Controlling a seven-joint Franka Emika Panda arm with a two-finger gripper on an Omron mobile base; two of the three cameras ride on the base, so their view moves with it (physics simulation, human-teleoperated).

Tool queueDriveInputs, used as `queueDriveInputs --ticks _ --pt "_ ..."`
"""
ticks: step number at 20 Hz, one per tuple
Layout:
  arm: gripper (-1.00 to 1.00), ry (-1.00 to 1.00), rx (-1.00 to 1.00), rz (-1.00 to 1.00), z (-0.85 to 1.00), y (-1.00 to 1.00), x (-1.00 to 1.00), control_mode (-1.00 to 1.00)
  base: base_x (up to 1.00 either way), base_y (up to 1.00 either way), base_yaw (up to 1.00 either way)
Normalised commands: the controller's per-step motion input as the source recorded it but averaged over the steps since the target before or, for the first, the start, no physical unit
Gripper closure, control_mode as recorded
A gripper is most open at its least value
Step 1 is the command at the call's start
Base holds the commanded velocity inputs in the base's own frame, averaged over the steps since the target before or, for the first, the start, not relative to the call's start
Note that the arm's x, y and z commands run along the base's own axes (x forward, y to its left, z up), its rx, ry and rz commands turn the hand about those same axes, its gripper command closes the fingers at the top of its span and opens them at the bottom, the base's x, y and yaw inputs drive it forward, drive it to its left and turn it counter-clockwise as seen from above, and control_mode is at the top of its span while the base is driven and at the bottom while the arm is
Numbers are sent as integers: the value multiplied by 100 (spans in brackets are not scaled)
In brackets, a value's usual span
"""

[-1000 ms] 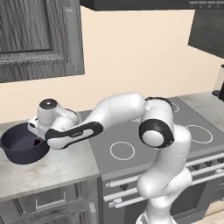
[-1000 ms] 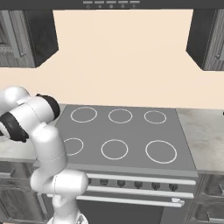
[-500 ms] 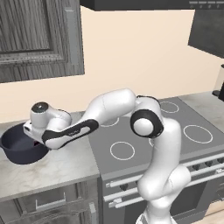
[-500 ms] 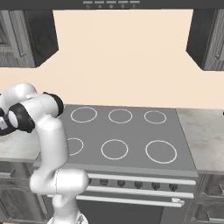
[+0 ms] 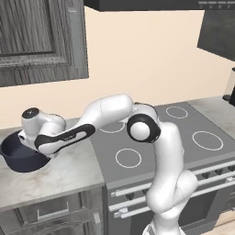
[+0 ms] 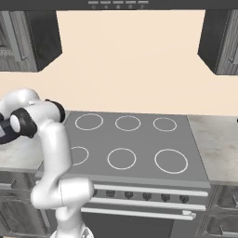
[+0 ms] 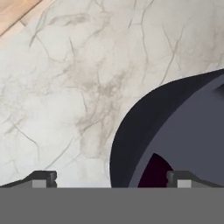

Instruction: Turn on the sink faucet. Then move the eggplant from the counter to the sink. Turn off the sink. Move the vegetable from the sink to the pot next to the stove. Finally move the pot to the front right burner.

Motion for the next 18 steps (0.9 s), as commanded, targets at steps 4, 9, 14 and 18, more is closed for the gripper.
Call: queueDriveInputs --ticks 4,9,14,18 --pt "-100 2 -2 0 -16 0 8 -100 0 0 0" --pt "-100 1 0 0 -19 0 9 -100 0 0 0" --pt "-100 0 0 0 -18 0 11 -100 0 0 0" --pt "-100 1 0 0 -19 0 11 -100 0 0 0"
